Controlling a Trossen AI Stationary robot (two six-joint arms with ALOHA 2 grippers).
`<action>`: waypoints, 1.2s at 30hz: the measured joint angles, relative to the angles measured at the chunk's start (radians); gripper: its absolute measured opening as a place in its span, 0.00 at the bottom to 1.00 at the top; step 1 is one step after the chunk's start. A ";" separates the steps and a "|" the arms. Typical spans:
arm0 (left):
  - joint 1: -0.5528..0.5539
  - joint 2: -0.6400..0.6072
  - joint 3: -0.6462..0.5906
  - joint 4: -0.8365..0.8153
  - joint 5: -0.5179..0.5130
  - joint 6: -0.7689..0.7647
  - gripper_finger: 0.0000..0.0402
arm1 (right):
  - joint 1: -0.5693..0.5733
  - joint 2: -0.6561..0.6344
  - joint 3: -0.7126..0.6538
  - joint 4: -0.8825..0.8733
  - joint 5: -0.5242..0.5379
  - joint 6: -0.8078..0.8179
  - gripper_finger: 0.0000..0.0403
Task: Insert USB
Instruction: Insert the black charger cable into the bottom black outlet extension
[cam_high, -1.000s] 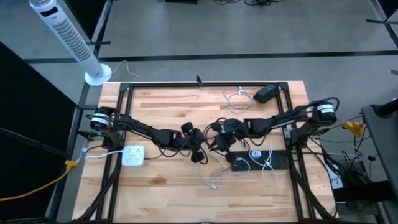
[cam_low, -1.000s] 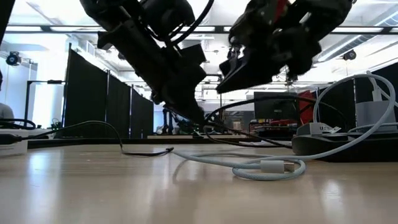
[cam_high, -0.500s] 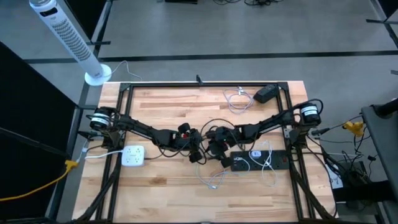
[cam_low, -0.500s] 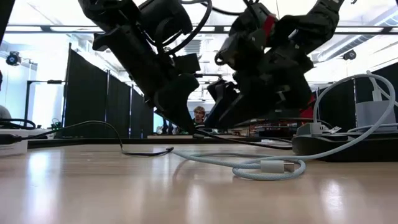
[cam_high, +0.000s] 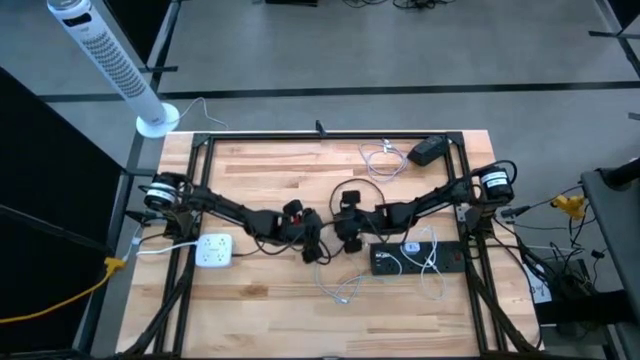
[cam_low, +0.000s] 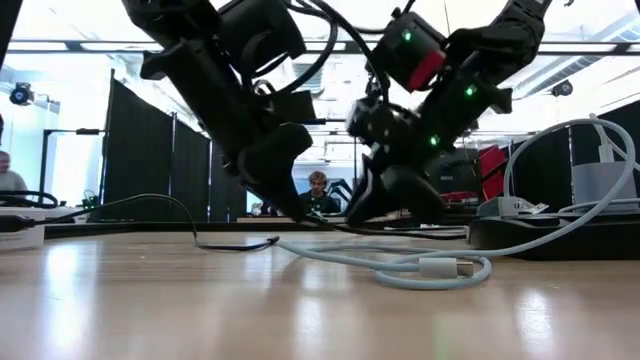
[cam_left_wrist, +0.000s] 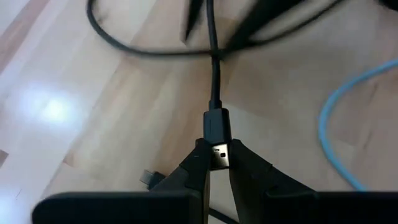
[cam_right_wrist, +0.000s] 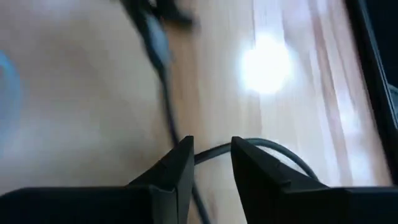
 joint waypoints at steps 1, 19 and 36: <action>-0.007 0.000 0.000 -0.002 0.000 -0.003 0.08 | -0.011 0.000 -0.002 -0.028 0.007 -0.024 0.22; -0.050 0.004 -0.003 0.074 -0.121 -0.015 0.01 | -0.111 -0.341 -0.051 -0.185 -0.003 -0.201 0.16; 0.264 0.258 0.035 0.729 0.235 0.329 0.38 | -0.087 -0.706 -0.254 -0.196 -0.209 0.029 0.19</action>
